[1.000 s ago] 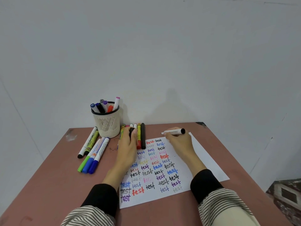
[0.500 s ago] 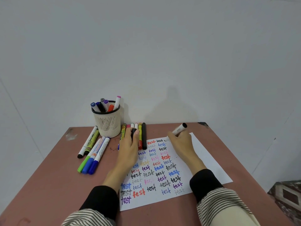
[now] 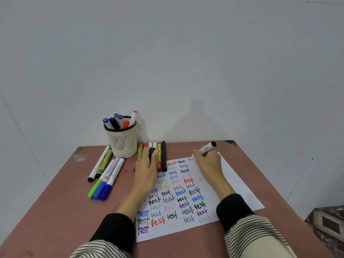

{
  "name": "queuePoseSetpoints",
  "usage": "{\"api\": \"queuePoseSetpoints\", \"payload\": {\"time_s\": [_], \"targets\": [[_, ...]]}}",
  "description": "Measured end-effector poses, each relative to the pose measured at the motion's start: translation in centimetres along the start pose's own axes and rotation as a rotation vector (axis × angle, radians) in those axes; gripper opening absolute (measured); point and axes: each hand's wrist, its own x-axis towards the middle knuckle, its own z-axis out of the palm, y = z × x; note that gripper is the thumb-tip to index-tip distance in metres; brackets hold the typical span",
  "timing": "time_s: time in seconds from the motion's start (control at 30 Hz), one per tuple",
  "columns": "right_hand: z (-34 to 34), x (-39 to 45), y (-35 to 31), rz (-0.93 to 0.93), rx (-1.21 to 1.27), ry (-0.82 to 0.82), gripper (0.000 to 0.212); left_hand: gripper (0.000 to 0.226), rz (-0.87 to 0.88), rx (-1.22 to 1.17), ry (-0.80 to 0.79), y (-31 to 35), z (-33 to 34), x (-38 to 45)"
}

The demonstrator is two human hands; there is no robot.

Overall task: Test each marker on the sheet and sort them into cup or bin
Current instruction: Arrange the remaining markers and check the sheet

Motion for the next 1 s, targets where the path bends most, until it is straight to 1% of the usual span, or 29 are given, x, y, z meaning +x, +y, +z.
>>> {"api": "queuePoseSetpoints", "payload": {"time_s": [0.13,0.3,0.47,0.53,0.73,0.83,0.93,1.0], "targets": [[0.10,-0.02,0.02,-0.012,-0.027,-0.002,0.027,0.019,0.004,-0.003,0.005,-0.07,0.00,0.00],[-0.01,0.06,0.17,0.009,0.011,-0.009,0.024,0.018,-0.007,0.001,0.006,-0.09,0.00,-0.01],[-0.09,0.18,0.19,0.004,0.018,0.057,0.021,0.019,-0.007,-0.002,-0.001,-0.07,-0.03,0.04],[-0.30,0.24,0.23,0.000,0.029,0.049,0.020,0.019,-0.009,0.000,-0.002,-0.01,-0.03,0.04],[-0.30,0.39,0.59,-0.003,-0.019,0.030,0.024,0.019,-0.007,0.001,-0.005,0.05,-0.09,-0.06],[-0.27,0.28,0.49,0.002,0.002,0.013,0.023,0.020,-0.011,0.005,-0.003,0.09,-0.11,-0.03],[-0.37,0.50,0.64,0.031,0.007,0.053,0.021,0.020,-0.001,0.006,-0.003,0.11,-0.16,-0.06],[-0.37,0.50,0.71,0.037,0.000,0.059,0.023,0.020,0.003,0.002,-0.003,0.10,-0.16,-0.09]]}}
